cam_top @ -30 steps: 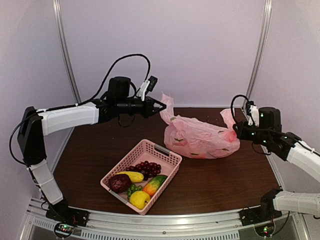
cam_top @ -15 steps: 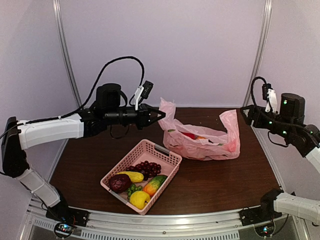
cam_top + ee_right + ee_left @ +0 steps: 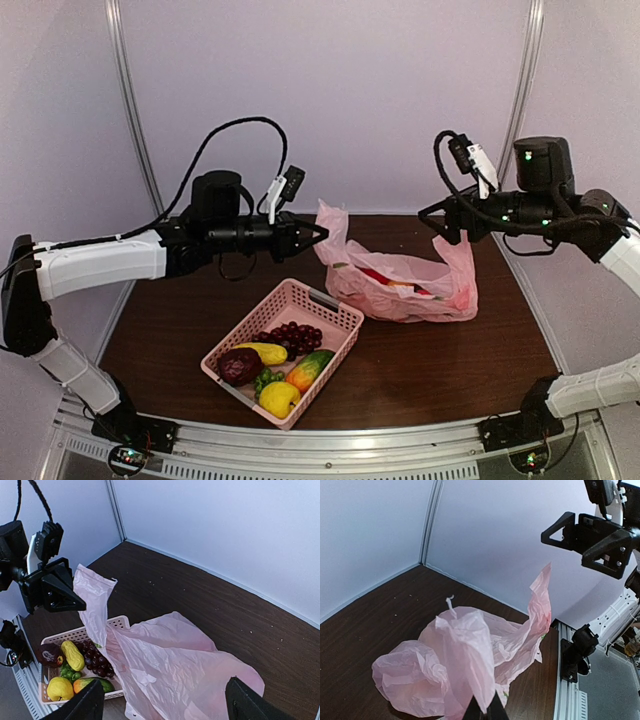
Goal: Untie the knot of the plastic bag and take out the fruit
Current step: Open the takeout bag at the opening, then adjust the bag opening on the takeout bag.
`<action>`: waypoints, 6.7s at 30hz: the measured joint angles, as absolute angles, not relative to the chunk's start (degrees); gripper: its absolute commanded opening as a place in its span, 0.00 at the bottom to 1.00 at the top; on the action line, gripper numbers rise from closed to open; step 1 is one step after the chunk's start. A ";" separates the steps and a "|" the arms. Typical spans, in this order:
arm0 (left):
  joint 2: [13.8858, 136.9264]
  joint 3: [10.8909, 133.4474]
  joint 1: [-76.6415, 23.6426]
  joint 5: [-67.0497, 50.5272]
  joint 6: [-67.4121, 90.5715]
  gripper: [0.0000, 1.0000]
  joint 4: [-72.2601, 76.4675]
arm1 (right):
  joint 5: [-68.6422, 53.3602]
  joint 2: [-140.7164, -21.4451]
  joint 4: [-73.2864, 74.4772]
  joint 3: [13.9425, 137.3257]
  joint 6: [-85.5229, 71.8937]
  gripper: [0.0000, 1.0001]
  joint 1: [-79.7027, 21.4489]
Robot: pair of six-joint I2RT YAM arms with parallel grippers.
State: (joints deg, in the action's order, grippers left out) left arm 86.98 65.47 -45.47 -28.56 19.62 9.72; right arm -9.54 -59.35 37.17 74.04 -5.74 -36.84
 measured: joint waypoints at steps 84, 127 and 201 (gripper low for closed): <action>93.73 73.65 -54.43 -18.15 27.57 0.98 5.50 | -5.37 -74.70 35.00 77.12 -13.45 0.00 -29.56; 97.49 76.60 -54.39 -14.11 33.39 0.00 1.91 | -3.73 -62.61 34.50 74.17 -13.61 0.69 -35.46; 87.66 62.85 -51.96 -16.73 33.12 0.00 6.57 | 20.58 -74.87 12.29 39.48 -28.01 0.67 -54.06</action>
State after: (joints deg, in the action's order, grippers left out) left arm 87.66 62.85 -51.96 -16.73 33.12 6.57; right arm 20.58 -74.87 12.29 39.48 -28.01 -54.06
